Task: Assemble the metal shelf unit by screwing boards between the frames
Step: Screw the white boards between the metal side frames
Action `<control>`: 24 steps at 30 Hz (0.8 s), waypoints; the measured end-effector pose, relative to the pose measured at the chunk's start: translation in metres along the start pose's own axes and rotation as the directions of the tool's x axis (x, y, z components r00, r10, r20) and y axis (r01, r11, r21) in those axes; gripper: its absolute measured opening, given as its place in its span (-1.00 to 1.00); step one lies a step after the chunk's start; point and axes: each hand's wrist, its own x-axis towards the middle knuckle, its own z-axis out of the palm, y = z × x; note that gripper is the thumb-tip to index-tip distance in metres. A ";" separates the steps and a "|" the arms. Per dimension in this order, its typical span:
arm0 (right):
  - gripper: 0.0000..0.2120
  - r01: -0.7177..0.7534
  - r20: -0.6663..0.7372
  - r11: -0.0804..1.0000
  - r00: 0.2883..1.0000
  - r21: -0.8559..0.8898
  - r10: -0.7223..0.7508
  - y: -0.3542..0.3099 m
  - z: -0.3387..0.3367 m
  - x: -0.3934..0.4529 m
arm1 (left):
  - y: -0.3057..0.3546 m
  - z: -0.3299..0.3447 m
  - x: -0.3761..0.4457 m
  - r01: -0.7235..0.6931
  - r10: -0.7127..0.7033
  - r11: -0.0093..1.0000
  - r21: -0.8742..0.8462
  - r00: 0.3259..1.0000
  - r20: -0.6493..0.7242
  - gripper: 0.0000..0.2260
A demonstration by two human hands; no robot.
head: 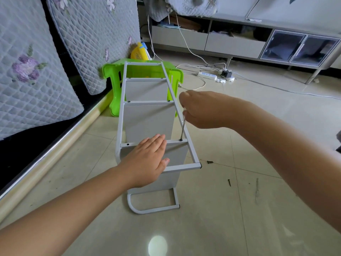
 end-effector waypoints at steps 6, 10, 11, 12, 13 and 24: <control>-0.72 0.111 0.088 0.973 0.992 -0.204 -0.095 -0.002 -0.014 -0.003 | 0.002 0.000 -0.003 0.001 -0.001 1.000 -0.004 1.000 0.012 -0.23; -0.70 0.016 0.087 0.948 0.996 -0.317 0.012 -0.015 -0.010 0.005 | 0.002 -0.001 -0.002 0.011 -0.011 1.000 -0.002 1.000 0.006 -0.29; -0.72 -0.021 0.076 0.948 0.996 -0.319 0.048 -0.016 -0.009 0.007 | 0.002 -0.001 -0.001 0.014 -0.014 1.000 0.001 1.000 0.011 -0.28; -0.73 -0.052 0.072 0.950 0.994 -0.307 0.077 -0.017 -0.009 0.008 | 0.001 -0.001 -0.001 0.011 -0.011 1.000 0.005 1.000 0.005 -0.25; -0.72 -0.066 0.084 0.957 0.992 -0.281 0.093 -0.017 -0.009 0.009 | 0.001 -0.001 0.000 0.004 -0.004 1.000 0.013 1.000 -0.001 -0.19; -0.71 0.120 0.057 0.965 0.992 -0.233 -0.109 -0.018 -0.015 0.000 | 0.003 -0.001 -0.002 0.004 -0.004 1.000 0.021 1.000 0.029 -0.25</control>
